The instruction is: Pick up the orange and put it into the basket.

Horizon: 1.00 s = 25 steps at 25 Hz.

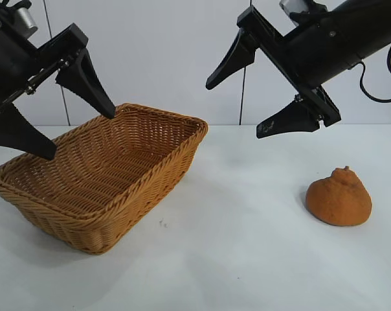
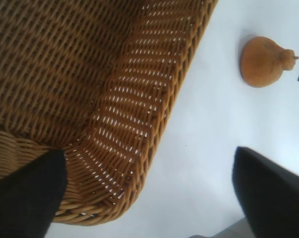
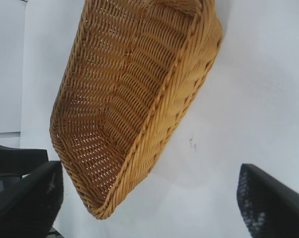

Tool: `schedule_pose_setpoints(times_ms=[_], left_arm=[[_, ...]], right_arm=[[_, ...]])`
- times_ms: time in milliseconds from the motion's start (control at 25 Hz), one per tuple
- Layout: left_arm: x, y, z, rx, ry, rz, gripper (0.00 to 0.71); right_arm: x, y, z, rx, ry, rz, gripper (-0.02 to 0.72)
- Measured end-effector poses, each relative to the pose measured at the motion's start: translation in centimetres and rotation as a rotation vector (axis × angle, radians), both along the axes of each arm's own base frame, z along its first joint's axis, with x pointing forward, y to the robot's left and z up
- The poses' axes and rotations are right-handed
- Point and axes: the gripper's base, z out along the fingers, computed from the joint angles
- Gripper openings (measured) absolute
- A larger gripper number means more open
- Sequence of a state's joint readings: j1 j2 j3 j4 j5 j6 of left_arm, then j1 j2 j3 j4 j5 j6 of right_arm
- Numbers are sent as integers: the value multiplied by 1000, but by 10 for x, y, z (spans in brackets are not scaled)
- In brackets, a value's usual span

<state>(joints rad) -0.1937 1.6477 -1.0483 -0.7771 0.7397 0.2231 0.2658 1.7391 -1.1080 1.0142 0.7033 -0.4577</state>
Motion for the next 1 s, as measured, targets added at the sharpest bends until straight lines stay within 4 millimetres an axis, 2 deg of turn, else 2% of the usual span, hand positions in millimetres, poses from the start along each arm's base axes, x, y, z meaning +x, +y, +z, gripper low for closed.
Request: schedule_pose_setpoints(times_ms=[1000], left_arm=[[1,0,0,3,-10,8,643]], right_arm=[[0,0,0,0,0,0,652]])
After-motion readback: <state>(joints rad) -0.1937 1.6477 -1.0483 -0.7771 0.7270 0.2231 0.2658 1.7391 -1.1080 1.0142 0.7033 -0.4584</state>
